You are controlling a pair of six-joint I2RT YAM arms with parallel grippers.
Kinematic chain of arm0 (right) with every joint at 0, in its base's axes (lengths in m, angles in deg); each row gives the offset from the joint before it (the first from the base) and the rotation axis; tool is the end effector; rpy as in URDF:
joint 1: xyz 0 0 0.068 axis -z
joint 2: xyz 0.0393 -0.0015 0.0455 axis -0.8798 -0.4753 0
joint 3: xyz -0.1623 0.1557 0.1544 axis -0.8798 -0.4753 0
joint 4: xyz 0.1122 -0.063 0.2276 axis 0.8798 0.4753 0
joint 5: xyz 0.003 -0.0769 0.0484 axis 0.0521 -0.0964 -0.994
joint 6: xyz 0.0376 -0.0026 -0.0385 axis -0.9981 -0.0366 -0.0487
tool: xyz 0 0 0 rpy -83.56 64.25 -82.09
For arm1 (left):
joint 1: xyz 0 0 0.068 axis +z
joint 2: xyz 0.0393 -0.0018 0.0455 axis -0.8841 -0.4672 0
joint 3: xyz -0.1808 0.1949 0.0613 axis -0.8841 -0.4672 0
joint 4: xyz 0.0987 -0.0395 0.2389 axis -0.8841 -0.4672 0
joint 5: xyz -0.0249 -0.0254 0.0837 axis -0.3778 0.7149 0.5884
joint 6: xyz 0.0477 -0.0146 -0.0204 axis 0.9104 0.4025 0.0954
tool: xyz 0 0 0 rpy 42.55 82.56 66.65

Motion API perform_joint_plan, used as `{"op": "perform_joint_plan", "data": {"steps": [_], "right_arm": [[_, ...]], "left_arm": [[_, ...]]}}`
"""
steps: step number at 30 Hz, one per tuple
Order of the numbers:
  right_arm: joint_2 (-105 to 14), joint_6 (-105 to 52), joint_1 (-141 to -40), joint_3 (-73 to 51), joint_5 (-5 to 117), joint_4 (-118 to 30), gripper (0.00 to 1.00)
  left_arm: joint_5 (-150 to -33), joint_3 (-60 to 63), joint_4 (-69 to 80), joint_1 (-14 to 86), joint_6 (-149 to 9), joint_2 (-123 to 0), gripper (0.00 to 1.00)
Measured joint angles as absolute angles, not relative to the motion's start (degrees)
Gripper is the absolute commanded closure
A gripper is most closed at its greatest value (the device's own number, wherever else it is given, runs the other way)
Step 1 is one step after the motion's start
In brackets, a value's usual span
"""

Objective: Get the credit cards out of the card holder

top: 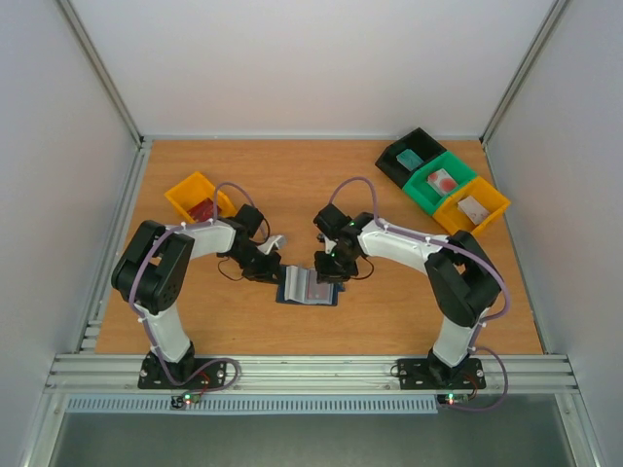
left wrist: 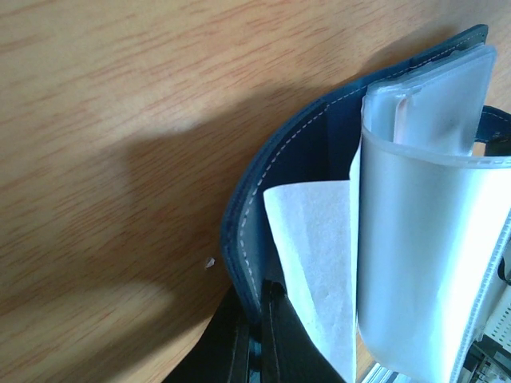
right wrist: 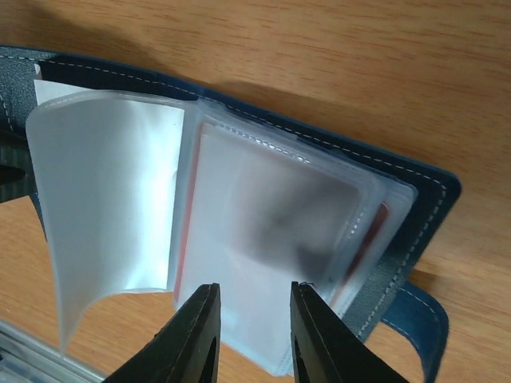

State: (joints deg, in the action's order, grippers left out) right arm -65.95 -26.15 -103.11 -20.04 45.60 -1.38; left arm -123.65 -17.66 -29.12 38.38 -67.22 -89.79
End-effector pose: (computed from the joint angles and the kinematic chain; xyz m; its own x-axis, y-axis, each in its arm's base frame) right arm 0.2402 0.2270 0.1738 -0.8022 -0.5727 -0.1687 -0.5940 0.7370 0.3224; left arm 0.2625 -0.1408 0.1213 -0.9538 0.2985 -0.0331 0.2463 0.7145 -0.6549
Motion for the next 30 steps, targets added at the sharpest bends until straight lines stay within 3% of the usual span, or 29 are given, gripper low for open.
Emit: {"op": "perform_joint_plan", "data": {"steps": [6, 10, 16, 30], "right_arm": [[-67.0, -26.5, -103.3, -20.0, 46.6, -1.2, 0.6], [-67.0, -26.6, -103.3, -20.0, 49.1, -0.1, 0.62], [-67.8, -27.5, -103.4, -20.2, 47.4, -2.1, 0.71], [-68.4, -28.2, -103.4, -20.2, 41.3, -6.2, 0.63]], "left_arm": [[-123.5, -17.7, -29.1, 38.4, -67.3, -89.7, 1.0], [-123.5, -17.8, -28.9, 38.4, -67.4, -89.7, 1.0], [-123.5, -17.8, -28.9, 38.4, -67.4, -89.7, 1.0], [-123.4, -17.8, -28.9, 38.4, -67.4, -89.7, 1.0]]}}
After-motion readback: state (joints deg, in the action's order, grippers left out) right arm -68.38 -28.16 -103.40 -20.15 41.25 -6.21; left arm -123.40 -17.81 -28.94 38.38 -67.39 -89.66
